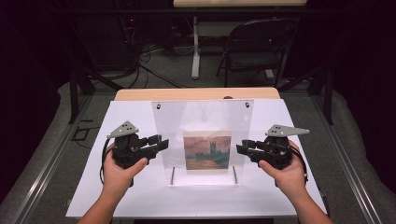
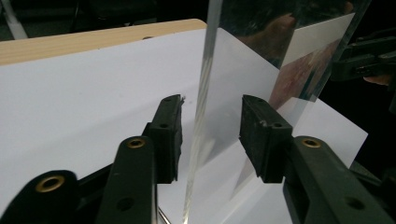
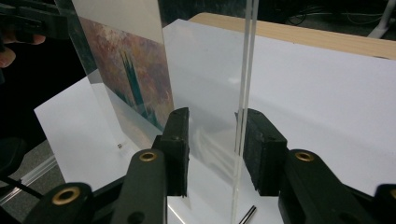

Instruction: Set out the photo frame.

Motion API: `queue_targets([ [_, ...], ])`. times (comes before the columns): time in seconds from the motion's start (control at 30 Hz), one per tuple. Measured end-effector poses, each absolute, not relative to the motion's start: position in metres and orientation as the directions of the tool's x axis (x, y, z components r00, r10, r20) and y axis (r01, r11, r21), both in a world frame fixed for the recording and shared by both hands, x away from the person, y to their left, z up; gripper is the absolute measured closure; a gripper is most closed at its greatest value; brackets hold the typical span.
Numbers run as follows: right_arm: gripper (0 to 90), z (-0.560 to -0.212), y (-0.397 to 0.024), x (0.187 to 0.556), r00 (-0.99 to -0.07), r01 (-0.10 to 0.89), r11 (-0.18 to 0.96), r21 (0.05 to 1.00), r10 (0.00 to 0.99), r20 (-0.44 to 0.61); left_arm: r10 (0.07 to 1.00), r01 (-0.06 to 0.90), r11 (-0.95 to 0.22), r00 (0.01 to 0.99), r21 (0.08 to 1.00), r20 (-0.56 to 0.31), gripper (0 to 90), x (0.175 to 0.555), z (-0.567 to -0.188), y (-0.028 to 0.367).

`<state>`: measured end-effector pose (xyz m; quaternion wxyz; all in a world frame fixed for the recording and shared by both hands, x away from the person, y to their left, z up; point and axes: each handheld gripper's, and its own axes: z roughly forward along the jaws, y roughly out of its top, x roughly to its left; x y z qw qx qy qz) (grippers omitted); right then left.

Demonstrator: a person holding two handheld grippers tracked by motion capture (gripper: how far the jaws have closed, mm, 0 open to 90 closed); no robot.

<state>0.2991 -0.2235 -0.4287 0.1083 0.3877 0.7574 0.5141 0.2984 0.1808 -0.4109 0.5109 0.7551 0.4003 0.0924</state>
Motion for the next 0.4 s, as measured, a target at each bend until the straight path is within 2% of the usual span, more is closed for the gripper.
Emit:
queue_targets([
  [0.03,59.0,-0.431,-0.225,0.295,-0.676,0.468,0.180,0.865,0.704,0.219,0.702,0.510,-0.155,0.660,0.846,-0.269,55.6,0.297,-0.413,0.182],
  [0.33,54.8,-0.447,-0.250,0.269,-0.652,0.477,0.140,0.868,0.719,0.242,0.767,0.525,-0.172,0.603,0.834,-0.221,53.3,0.275,-0.434,0.208],
  [0.37,51.6,-0.451,-0.259,0.264,-0.622,0.459,0.148,0.876,0.757,0.198,0.784,0.529,-0.163,0.582,0.833,-0.215,53.1,0.273,-0.437,0.214],
  [0.4,51.6,-0.451,-0.259,0.264,-0.622,0.459,0.148,0.876,0.757,0.198,0.791,0.531,-0.157,0.573,0.833,-0.216,53.1,0.273,-0.440,0.217],
])
